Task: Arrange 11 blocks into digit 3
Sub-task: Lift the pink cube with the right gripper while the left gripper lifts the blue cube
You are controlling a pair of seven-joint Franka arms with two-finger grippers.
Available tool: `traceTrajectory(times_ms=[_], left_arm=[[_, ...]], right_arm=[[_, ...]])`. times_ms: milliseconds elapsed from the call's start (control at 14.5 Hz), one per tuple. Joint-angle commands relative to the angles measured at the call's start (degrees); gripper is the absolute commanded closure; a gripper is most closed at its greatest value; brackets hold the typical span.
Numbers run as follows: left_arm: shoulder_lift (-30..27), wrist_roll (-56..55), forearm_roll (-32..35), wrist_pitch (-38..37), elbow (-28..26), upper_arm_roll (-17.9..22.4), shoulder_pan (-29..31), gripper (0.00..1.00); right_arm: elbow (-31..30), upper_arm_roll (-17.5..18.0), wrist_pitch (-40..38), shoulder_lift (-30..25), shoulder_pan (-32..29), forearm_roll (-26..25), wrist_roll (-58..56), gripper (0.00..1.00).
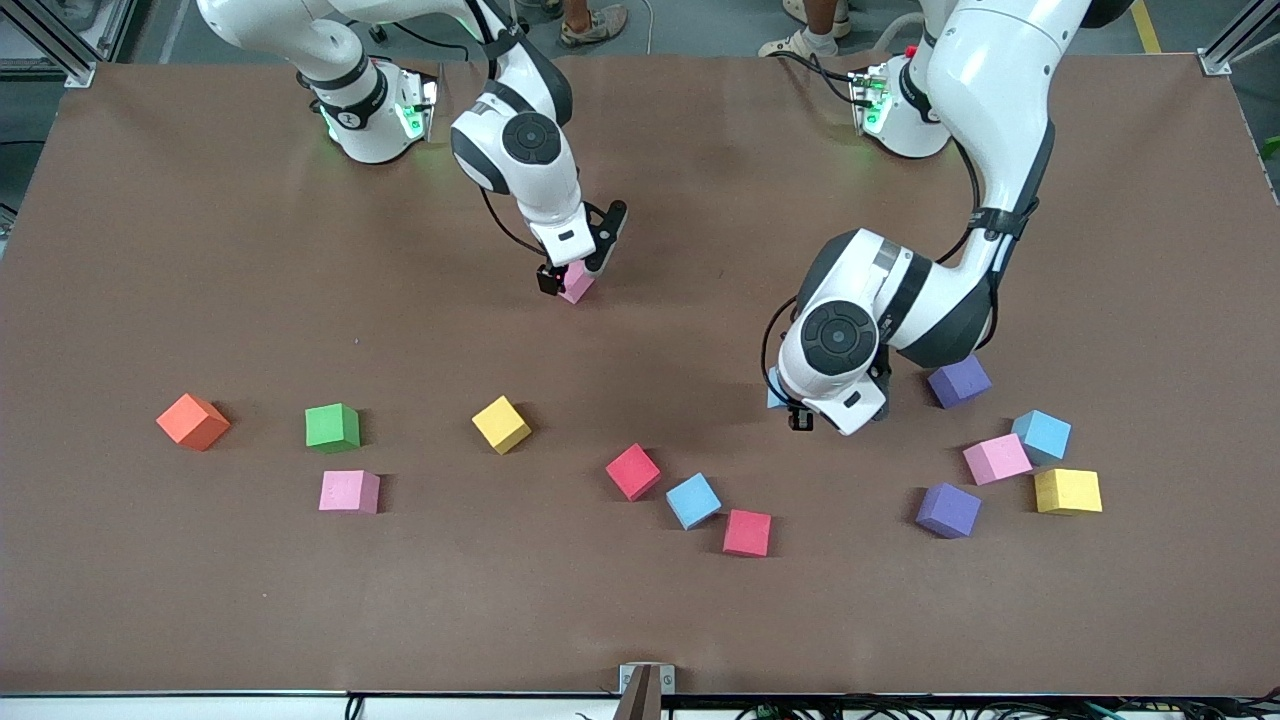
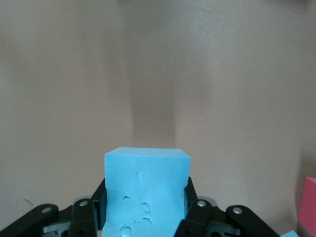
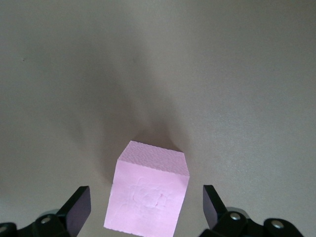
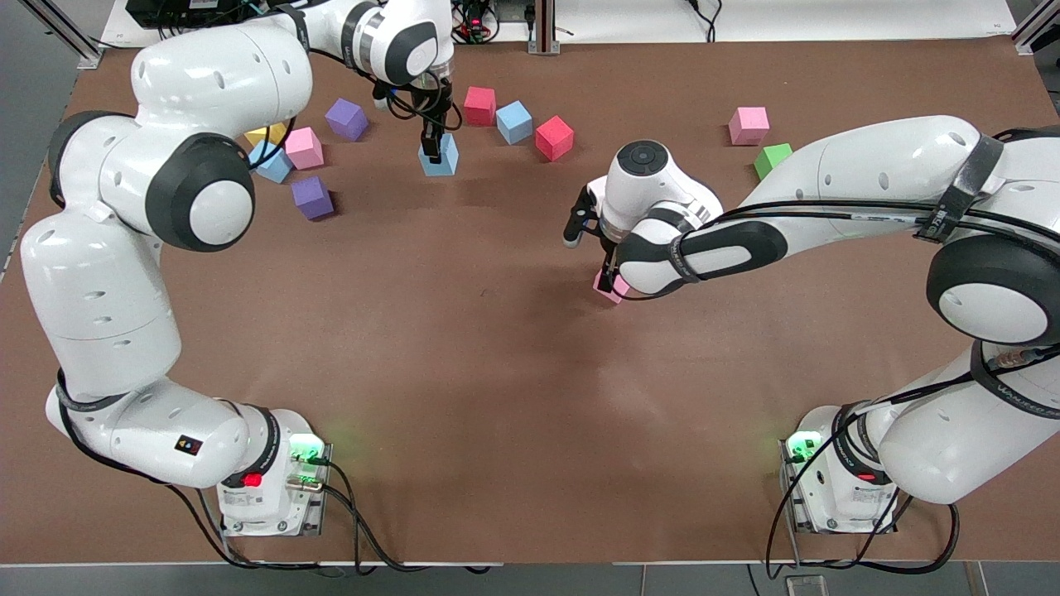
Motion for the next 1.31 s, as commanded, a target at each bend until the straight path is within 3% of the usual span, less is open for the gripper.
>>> traceTrajectory(times_ms=[0, 966, 1104, 1242], left_arm=[[-0.25, -0.85, 0.38, -0.26, -0.15, 0.07, 0.0, 0.93], [-0.25, -0.76, 0.46, -0.43, -0.33, 0.07, -0.18, 0.93], [-0.25, -0.76, 0.46, -0.43, -0.33, 0.07, -0.18, 0.93], [-0.25, -0.76, 0.46, -0.43, -0.41, 0.07, -0.27, 0.93]], right_arm=[[-1.0, 0.73, -0.1, -0.48, -1.2, -1.06, -0.03, 0.0], [-0.65, 0.82, 1.04, 3.21, -1.2, 1.57, 6.39, 0.01], [-0.48, 0.82, 2.44, 4.09, -1.2, 1.57, 6.73, 0.1], [-0.56, 0.82, 4.12, 4.71, -0.77, 1.49, 6.74, 0.31]])
